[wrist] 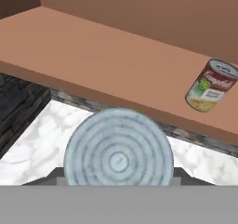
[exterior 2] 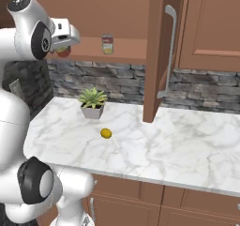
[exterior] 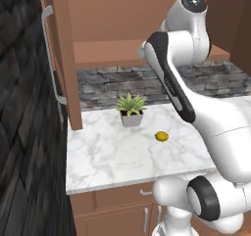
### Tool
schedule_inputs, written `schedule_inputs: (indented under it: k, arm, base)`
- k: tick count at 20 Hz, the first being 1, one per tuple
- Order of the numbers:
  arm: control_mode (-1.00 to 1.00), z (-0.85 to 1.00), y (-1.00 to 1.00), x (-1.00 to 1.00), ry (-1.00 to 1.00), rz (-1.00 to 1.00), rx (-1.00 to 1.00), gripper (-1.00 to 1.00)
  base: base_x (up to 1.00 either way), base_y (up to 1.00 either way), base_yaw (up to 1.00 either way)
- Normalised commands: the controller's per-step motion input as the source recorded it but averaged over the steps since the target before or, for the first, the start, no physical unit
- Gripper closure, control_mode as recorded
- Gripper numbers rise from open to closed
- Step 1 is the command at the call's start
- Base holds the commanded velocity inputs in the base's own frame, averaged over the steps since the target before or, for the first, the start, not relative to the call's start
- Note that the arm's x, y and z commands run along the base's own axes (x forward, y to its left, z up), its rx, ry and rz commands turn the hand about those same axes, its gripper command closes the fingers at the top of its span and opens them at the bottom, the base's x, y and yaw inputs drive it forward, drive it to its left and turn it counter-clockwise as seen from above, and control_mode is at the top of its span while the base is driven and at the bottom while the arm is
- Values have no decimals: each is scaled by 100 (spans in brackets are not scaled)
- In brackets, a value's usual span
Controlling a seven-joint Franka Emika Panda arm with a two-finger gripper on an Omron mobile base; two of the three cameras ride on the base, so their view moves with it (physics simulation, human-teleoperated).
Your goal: Restock the canned food cabinet by taking the new fresh canned food from the counter and placing it in the cabinet. Then, take the old canned food from the cabinet and place it on the counter.
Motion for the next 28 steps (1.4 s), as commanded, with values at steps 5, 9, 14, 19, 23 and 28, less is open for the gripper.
schedule_inputs:
  k: [5,9,14,19,23,28]
  arm:
    - [-100,-2,34,99,0,-9,0,100]
    - [-100,-7,21,100,0,-7,0,100]
    - [-100,-18,4,100,2,-3,0,100]
    - [-100,-18,0,100,2,-1,0,100]
    - [-100,-19,0,96,1,0,0,100]
    - [-100,-9,-1,40,-1,0,0,-100]
  base:
    - [0,0,0]
    - [0,0,0]
    - [0,0,0]
    - [0,0,0]
    - [0,0,0]
    - [0,0,0]
